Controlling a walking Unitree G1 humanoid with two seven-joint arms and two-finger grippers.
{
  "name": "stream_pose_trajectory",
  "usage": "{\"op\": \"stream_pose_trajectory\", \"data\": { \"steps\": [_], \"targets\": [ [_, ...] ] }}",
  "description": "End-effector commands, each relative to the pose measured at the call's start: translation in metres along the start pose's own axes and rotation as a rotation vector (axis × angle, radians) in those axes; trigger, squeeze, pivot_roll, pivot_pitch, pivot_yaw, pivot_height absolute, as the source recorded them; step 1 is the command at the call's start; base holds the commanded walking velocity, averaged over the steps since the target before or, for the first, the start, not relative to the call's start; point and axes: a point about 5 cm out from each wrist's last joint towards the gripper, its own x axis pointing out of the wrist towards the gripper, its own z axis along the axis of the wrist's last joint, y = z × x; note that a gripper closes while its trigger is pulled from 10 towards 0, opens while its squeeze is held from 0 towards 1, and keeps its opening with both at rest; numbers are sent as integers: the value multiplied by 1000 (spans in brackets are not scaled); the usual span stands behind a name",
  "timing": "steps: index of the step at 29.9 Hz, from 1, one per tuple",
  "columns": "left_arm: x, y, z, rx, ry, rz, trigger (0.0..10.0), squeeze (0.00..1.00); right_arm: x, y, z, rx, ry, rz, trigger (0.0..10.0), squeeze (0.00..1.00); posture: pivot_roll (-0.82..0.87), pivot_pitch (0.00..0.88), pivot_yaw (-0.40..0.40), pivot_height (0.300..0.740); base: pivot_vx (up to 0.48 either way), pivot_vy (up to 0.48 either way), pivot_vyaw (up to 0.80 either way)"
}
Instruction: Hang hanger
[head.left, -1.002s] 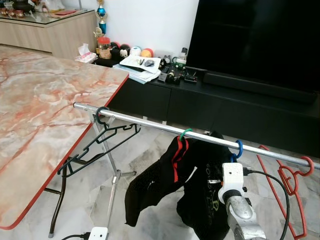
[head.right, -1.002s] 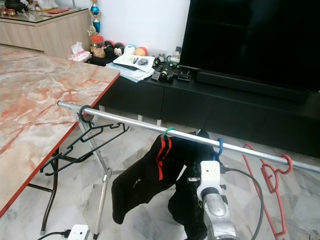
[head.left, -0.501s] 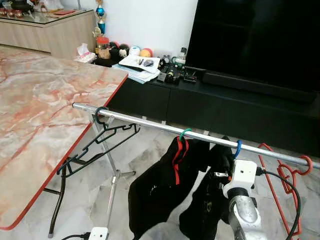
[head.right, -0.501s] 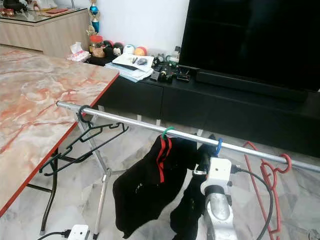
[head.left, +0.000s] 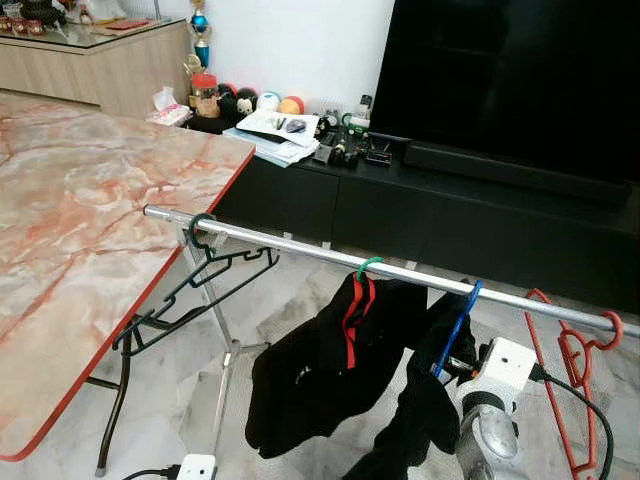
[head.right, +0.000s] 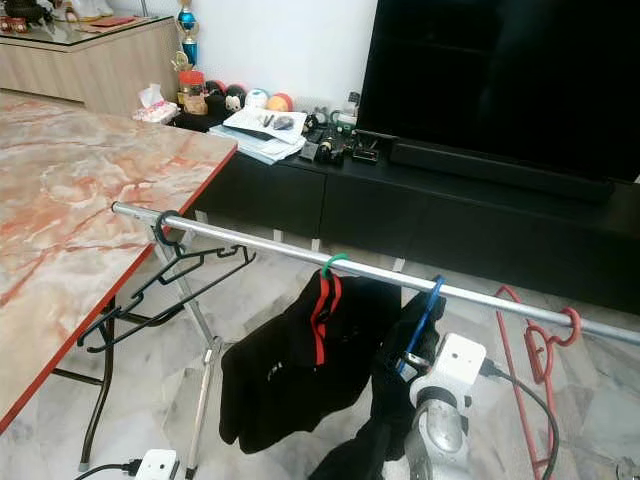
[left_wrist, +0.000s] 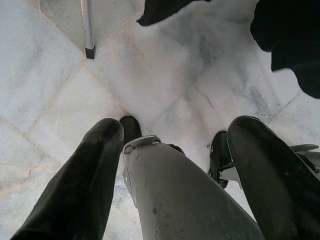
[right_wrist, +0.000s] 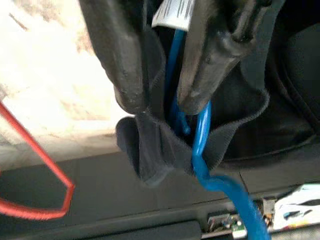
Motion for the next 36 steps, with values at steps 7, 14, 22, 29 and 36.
{"op": "stream_pose_trajectory", "data": {
  "steps": [7,14,22,29,36],
  "targets": [
    [0,-2,-2,10,21,-9,10000,0,3,5,-9,21,85,12,10000,0,114,0,-90,740,0,0,0],
    [0,-2,-2,12,20,-8,10000,0,4,11,-14,43,139,27,10000,0,116,0,-87,740,0,0,0],
    [0,-2,-2,12,20,-7,10000,0,5,16,-13,57,137,65,10000,0,119,0,-88,740,0,0,0],
    [0,-2,-2,12,20,-9,10000,0,12,9,-10,11,138,-6,10000,0,121,0,-87,740,0,0,0],
    [0,-2,-2,11,17,-9,10000,0,24,-5,3,-23,114,-103,10000,0,123,0,-86,740,0,0,0]
  ]
}}
